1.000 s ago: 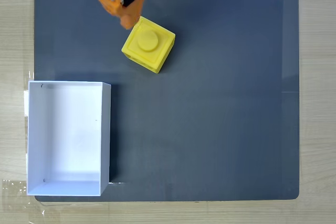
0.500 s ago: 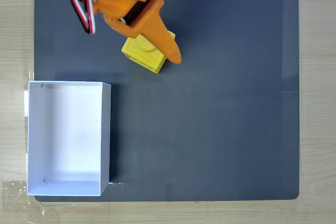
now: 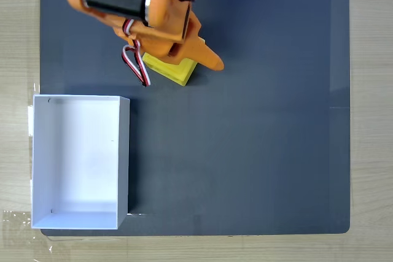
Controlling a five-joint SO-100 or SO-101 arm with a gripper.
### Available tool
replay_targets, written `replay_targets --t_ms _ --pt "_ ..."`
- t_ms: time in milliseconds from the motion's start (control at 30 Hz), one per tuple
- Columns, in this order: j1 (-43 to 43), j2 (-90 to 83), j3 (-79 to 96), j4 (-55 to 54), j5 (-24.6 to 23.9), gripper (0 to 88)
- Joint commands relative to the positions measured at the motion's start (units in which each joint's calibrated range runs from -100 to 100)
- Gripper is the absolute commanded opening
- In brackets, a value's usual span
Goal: Grasp a yellow block and put it in the box
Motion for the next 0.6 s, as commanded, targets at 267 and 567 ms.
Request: replay_targets --t_ms 267,567 --pt "-0.21 3.91 -2.21 -10.12 0.12 50.6" --pt "-0.55 3.82 -1.48 -11.08 0.17 22.6"
